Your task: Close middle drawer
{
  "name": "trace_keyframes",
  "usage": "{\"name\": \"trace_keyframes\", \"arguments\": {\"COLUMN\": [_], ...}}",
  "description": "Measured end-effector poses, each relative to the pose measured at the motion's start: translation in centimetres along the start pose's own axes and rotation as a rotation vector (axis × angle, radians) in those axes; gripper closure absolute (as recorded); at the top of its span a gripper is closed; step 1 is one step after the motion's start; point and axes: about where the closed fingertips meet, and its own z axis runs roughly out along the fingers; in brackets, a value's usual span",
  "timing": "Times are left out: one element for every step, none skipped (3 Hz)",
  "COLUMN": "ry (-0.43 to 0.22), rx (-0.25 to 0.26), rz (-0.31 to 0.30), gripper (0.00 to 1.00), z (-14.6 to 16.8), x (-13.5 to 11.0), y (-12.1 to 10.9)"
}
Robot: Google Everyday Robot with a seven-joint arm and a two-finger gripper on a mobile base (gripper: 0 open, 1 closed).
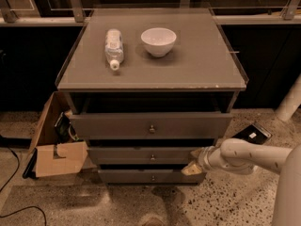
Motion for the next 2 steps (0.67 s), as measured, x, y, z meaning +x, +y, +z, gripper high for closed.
{"name": "trace_keyframes", "arguments": {"ry": [-0.002, -0.002], "rx": [-0.003, -0.004], "rz": [0.002, 0.002], "gripper": [0.0, 0.0], "z": [-0.13, -0.32], "x": [0.48, 0.73], "y": [0.42, 0.79]}}
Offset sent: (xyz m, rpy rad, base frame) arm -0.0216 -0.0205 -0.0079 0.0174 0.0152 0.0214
